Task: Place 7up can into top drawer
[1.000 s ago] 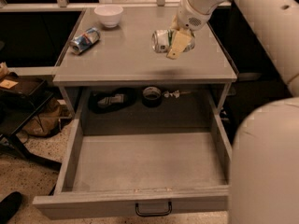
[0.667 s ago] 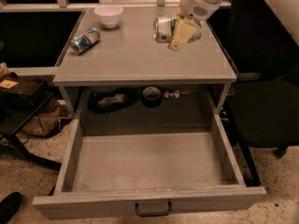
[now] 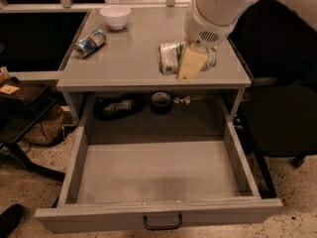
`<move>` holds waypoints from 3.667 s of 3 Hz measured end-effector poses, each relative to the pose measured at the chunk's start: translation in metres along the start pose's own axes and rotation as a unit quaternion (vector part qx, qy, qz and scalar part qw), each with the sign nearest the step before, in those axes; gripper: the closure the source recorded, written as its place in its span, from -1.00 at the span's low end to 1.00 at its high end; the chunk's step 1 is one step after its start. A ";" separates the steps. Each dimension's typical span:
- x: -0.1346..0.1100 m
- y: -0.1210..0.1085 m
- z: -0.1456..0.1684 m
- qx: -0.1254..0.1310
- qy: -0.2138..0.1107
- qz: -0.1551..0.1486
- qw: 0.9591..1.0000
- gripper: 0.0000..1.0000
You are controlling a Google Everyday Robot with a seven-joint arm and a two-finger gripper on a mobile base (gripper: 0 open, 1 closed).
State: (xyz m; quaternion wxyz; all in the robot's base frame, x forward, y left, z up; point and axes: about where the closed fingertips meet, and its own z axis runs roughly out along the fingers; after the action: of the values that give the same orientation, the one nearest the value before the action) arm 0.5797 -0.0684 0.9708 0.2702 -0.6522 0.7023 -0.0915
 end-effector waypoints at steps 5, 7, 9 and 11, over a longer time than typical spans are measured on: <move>0.013 0.154 0.131 -0.162 -0.047 -0.069 0.983 1.00; 0.017 0.214 0.201 -0.195 -0.061 -0.072 0.976 1.00; 0.014 0.220 0.208 -0.196 -0.072 -0.059 0.976 1.00; 0.013 0.213 0.255 -0.158 -0.091 -0.010 0.983 1.00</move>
Offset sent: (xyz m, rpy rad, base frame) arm -0.0689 0.0213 -0.1838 0.0841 0.3119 0.3311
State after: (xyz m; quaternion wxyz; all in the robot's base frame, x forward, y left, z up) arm 0.5222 0.0042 0.6519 0.2256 -0.6992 0.6739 0.0783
